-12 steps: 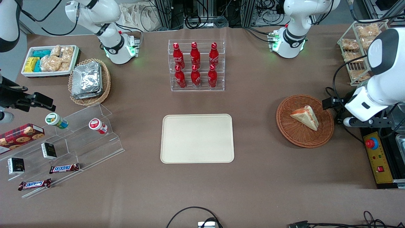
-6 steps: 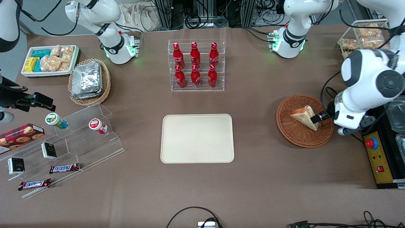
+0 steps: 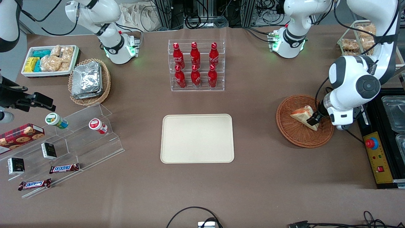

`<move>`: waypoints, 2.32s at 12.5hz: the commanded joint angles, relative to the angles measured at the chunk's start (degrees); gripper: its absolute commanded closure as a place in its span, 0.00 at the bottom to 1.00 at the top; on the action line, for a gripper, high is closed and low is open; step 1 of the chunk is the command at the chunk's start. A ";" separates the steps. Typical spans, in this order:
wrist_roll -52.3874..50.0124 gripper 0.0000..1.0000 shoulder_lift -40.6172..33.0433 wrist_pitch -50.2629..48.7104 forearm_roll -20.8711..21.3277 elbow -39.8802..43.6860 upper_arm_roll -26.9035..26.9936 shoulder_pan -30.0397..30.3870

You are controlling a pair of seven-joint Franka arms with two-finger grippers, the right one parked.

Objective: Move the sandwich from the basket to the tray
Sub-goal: 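Lower the open left gripper down onto the sandwich in the basket, then close the left gripper on the wrapped sandwich and lift it, then carry the sandwich with the left gripper over the cream tray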

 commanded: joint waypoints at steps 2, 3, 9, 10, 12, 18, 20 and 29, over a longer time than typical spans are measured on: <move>-3.41 0.00 0.43 5.30 0.66 -4.91 -0.33 0.54; -3.41 0.00 0.43 7.84 0.66 -6.84 -0.33 0.54; -2.71 0.00 2.71 14.45 1.36 -10.38 -0.24 2.21; -2.71 0.00 3.32 15.16 1.36 -10.29 -0.33 2.21; -2.53 0.12 4.11 15.51 1.19 -10.03 -0.42 1.95; -2.71 1.00 2.72 9.74 1.36 -7.14 -0.85 1.42; -3.23 1.00 2.10 2.20 1.36 -1.80 -3.82 1.33; -2.18 1.00 14.19 -16.13 2.23 27.64 -16.94 -8.48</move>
